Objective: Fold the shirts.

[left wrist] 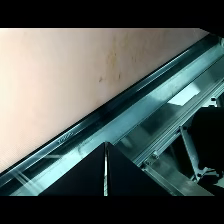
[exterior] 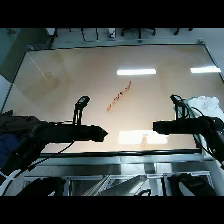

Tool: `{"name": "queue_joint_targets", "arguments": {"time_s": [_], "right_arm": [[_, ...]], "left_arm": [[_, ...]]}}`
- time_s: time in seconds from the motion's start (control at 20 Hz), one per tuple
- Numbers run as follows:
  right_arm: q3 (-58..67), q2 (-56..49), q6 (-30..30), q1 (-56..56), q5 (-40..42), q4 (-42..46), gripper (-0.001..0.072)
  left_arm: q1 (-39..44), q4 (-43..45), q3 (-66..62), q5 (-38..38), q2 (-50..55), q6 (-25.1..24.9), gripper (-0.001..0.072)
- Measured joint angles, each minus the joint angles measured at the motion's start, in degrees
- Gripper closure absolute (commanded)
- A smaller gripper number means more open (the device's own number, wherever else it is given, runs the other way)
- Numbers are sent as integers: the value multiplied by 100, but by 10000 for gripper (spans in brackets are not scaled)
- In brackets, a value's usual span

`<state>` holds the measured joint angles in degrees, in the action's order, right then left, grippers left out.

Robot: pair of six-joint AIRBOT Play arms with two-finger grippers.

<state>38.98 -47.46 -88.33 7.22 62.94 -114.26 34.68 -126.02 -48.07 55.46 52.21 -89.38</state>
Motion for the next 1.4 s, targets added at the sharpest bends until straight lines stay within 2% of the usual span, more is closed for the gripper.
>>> {"name": "queue_joint_targets", "arguments": {"time_s": [0.4, 0.6, 0.65, 0.7, 0.75, 0.9, 1.05, 1.2, 1.4], "right_arm": [[0, 0, 2, 0, -2, 4, 697], [0, 0, 0, 0, 0, 7, 696], [0, 0, 2, 0, 2, 7, 696], [0, 0, 0, 0, 2, 7, 697], [0, 0, 2, 0, 2, 7, 697], [0, 0, 0, 0, 2, 7, 697], [0, 0, 2, 0, 2, 7, 696], [0, 0, 0, 0, 2, 4, 697], [0, -4, 2, 0, 2, 4, 696]], "left_arm": [[-39, 177, -109, 116, 0, 2, 693], [-470, 1143, -682, 686, 0, 431, 692], [-638, 1537, -881, 896, 0, 540, 620], [-817, 1987, -1075, 1110, 0, 627, 251], [-1019, 2476, -1261, 1333, 0, 695, 15], [-1759, 3884, -1615, 1729, 2, 802, -3], [-2841, 4983, -1729, 1681, 221, 837, -3], [-4013, 5499, -1768, 1478, 859, 632, -3], [-5143, 5768, -1786, 1104, 2009, 409, -3]]}}
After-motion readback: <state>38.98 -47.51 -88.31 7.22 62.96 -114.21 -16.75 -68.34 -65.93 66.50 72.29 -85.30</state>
